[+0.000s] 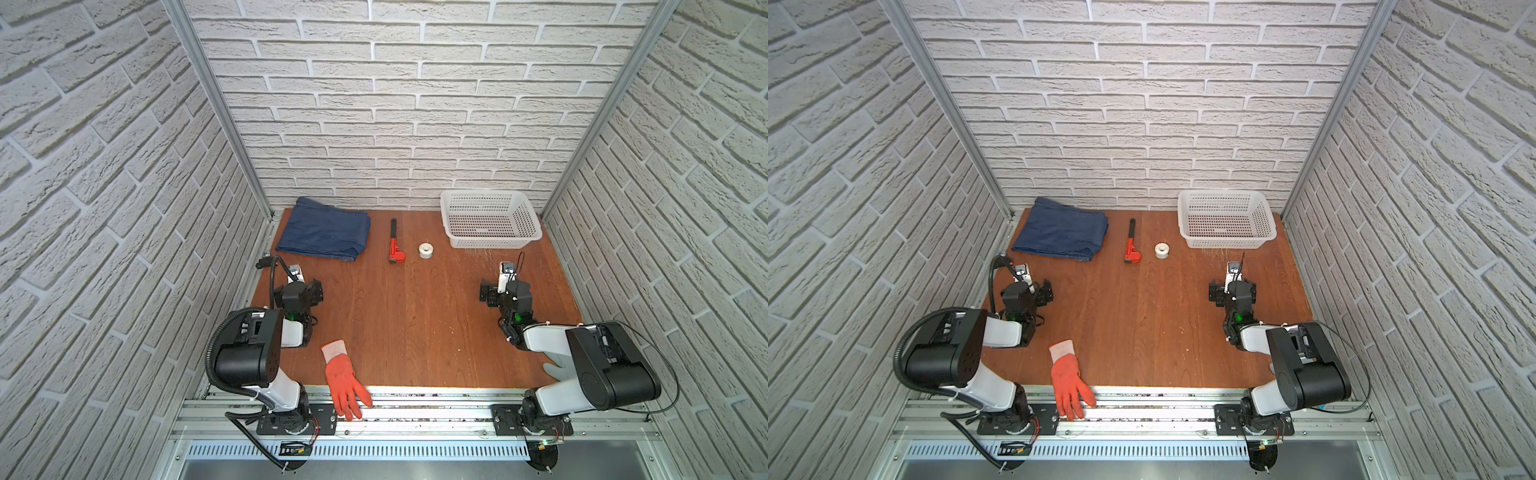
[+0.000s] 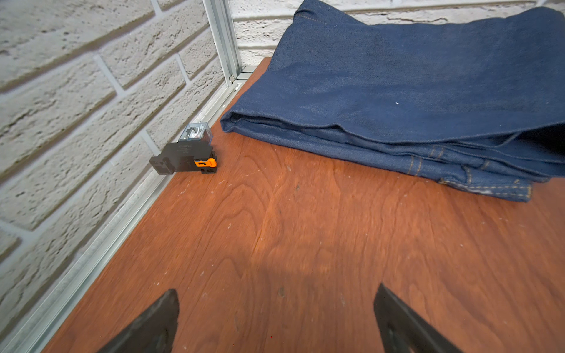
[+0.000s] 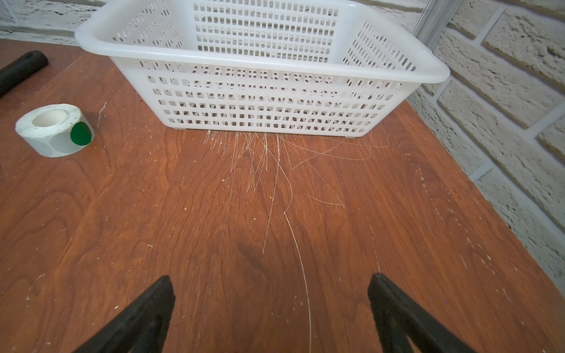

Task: Fold and stack the trousers

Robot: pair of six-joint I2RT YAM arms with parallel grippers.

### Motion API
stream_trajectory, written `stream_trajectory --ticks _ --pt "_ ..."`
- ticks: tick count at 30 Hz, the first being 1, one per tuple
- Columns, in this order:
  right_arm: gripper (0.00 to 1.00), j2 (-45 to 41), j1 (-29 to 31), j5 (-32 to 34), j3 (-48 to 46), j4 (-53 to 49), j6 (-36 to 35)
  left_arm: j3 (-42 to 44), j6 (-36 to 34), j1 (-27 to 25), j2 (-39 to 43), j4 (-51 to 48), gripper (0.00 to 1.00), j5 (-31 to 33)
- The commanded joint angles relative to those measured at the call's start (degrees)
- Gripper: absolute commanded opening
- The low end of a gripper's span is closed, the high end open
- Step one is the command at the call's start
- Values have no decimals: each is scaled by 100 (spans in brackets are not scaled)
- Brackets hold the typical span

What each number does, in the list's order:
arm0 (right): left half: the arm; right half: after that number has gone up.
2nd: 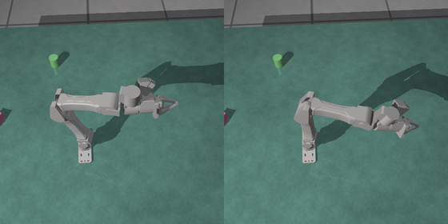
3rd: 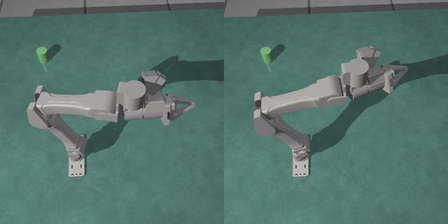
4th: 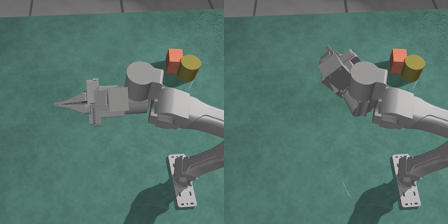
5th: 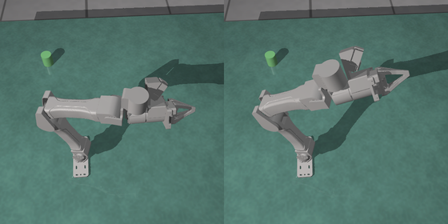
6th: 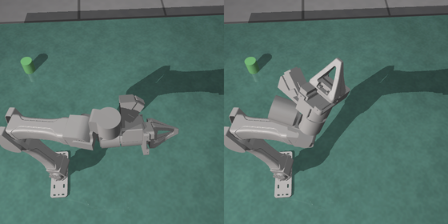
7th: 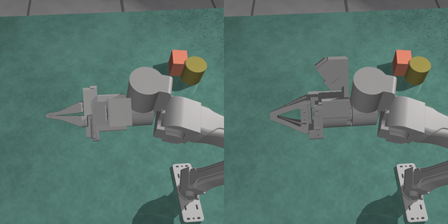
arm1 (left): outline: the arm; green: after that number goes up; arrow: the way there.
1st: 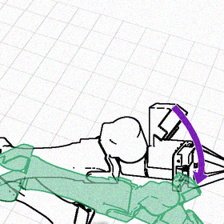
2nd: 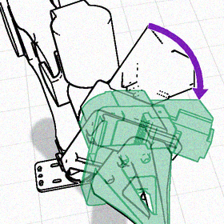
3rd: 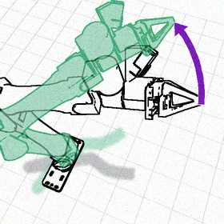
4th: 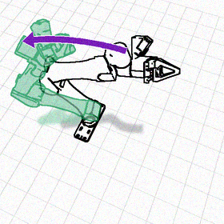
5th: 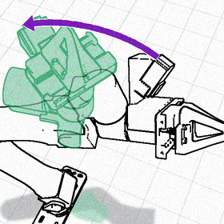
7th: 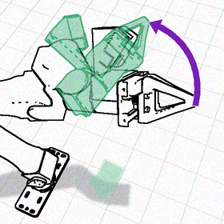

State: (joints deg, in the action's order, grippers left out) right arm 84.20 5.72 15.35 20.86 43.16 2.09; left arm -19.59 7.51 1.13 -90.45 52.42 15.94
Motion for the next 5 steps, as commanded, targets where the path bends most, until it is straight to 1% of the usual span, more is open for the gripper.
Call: stream_trajectory --ticks 1,5 --pt "100 -78 -18 0 -12 284 -11 -128 -43 67 18 292 98 -75" --pt "100 -79 -19 0 -16 290 -12 -146 -21 98 23 261 98 -144"
